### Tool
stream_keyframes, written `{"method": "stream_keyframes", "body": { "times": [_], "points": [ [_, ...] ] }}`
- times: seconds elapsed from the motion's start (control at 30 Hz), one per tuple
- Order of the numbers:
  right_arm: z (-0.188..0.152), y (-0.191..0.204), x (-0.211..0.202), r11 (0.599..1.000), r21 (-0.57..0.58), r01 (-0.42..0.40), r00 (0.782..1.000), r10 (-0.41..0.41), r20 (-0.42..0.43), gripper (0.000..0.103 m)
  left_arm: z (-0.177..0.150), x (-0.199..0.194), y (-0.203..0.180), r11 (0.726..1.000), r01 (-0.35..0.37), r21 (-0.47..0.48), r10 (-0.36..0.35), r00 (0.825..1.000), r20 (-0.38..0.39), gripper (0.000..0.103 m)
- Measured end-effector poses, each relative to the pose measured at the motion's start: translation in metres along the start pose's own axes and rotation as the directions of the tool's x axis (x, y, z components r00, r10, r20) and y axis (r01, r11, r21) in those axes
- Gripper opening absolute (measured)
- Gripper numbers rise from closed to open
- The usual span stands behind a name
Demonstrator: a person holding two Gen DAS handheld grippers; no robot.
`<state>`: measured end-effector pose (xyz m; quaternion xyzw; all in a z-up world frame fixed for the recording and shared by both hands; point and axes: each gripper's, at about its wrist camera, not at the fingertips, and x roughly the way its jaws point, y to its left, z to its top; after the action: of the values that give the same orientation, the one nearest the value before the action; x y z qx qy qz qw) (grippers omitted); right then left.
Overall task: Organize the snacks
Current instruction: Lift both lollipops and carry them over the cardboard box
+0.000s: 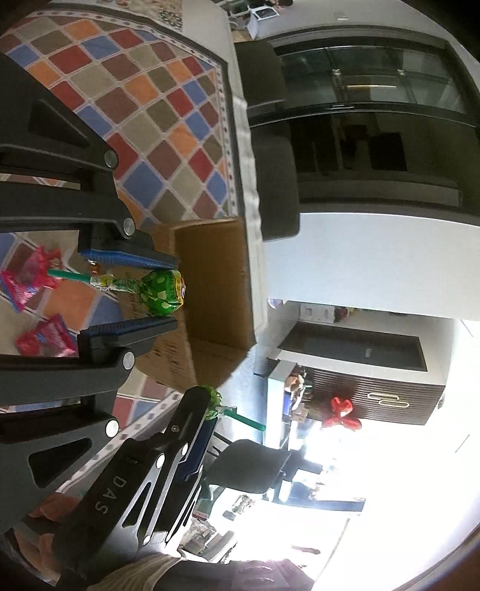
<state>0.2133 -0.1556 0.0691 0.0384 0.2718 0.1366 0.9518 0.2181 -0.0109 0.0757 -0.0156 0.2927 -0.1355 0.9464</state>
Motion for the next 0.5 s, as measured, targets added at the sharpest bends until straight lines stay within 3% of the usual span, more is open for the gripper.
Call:
{"method": "stream_keyframes", "body": {
  "times": [0.5],
  "points": [
    [0.06, -0.028, 0.045, 0.999, -0.003, 0.053, 0.998, -0.053, -0.035, 0.026, 0.07, 0.058, 0.005, 0.999, 0.033, 0.002, -0.033, 0.999, -0.011, 0.026]
  ]
}}
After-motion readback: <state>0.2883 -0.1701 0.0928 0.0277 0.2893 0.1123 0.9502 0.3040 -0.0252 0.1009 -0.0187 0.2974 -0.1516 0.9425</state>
